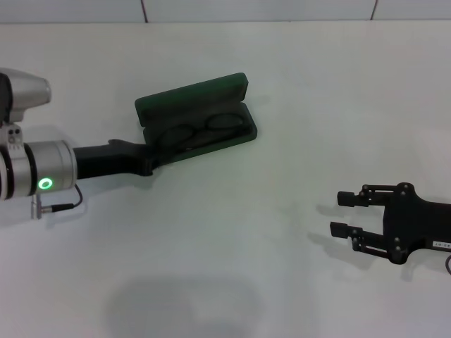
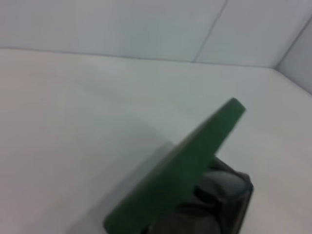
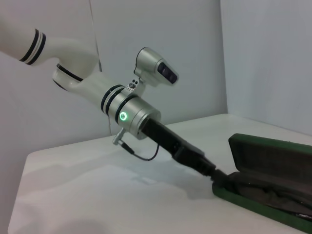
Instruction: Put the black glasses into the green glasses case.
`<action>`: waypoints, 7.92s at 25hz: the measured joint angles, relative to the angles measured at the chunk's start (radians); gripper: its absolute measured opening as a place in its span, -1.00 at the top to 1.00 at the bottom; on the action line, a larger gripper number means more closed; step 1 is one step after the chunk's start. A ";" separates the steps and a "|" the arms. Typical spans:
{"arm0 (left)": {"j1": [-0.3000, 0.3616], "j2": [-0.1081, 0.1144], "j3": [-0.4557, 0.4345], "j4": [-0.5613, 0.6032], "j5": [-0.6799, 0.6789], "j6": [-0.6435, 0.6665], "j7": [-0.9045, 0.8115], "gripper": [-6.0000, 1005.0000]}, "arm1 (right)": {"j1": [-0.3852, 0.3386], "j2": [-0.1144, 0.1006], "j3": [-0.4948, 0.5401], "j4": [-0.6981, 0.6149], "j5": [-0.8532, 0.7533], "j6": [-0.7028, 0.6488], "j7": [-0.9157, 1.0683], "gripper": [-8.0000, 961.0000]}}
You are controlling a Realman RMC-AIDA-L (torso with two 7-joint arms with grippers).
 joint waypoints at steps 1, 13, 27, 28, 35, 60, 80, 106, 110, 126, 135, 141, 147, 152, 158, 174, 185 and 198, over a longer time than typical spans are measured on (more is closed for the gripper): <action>0.000 0.002 -0.002 0.004 -0.006 0.000 0.000 0.89 | 0.000 0.000 0.000 0.000 0.000 0.000 0.000 0.00; -0.010 -0.006 -0.014 0.024 -0.016 -0.139 0.000 0.89 | 0.000 0.001 0.000 0.001 0.000 -0.009 -0.001 0.00; -0.032 -0.033 -0.015 0.052 -0.025 -0.310 0.010 0.88 | 0.007 0.002 0.000 0.001 0.000 -0.012 -0.001 0.00; -0.034 -0.033 -0.015 0.052 -0.026 -0.315 0.011 0.88 | 0.007 0.002 0.000 0.001 0.000 -0.012 -0.001 0.00; -0.031 -0.015 -0.015 0.058 -0.026 -0.237 -0.003 0.88 | 0.009 0.002 0.000 -0.001 0.000 -0.008 -0.001 0.00; -0.037 -0.066 0.086 0.361 -0.132 -0.159 -0.280 0.87 | 0.019 0.005 0.005 0.002 0.008 0.056 -0.008 -0.02; -0.075 -0.068 0.358 0.293 -0.132 -0.473 -0.390 0.87 | 0.010 0.006 0.009 -0.002 0.010 0.089 -0.062 -0.56; -0.058 -0.065 0.360 0.233 -0.119 -0.488 -0.339 0.86 | 0.009 0.006 0.006 0.007 0.011 0.083 -0.067 -0.57; -0.047 -0.066 0.360 0.233 -0.127 -0.478 -0.316 0.86 | 0.010 0.007 0.006 0.007 0.011 0.083 -0.067 -0.57; -0.012 -0.069 0.360 0.223 -0.185 -0.477 -0.207 0.85 | 0.018 0.008 0.009 0.007 0.011 0.083 -0.060 -0.57; 0.011 -0.075 0.360 0.198 -0.257 -0.475 -0.105 0.85 | 0.020 0.011 0.009 0.007 0.015 0.083 -0.059 -0.57; 0.012 -0.076 0.360 0.161 -0.322 -0.461 -0.022 0.85 | 0.020 0.011 0.009 0.007 0.017 0.085 -0.058 -0.57; 0.015 -0.077 0.361 0.130 -0.388 -0.446 0.054 0.85 | 0.020 0.011 0.009 0.009 0.026 0.087 -0.057 -0.57; 0.024 -0.075 0.360 0.128 -0.444 -0.422 0.099 0.85 | 0.020 0.011 0.009 0.010 0.026 0.090 -0.055 -0.57; 0.008 -0.030 0.361 0.179 -0.391 -0.265 -0.101 0.84 | 0.020 0.009 0.010 0.010 0.031 0.091 -0.043 -0.57; 0.098 -0.030 0.133 0.217 -0.273 0.223 0.316 0.84 | 0.018 0.004 0.011 0.006 0.037 0.082 -0.030 -0.57; 0.306 -0.054 0.123 0.289 -0.210 0.252 0.377 0.40 | 0.011 -0.014 0.012 0.000 0.037 0.073 -0.036 -0.57; 0.470 -0.016 0.085 0.335 -0.183 0.344 0.350 -0.50 | 0.009 -0.010 0.000 -0.001 -0.029 -0.003 -0.038 -0.57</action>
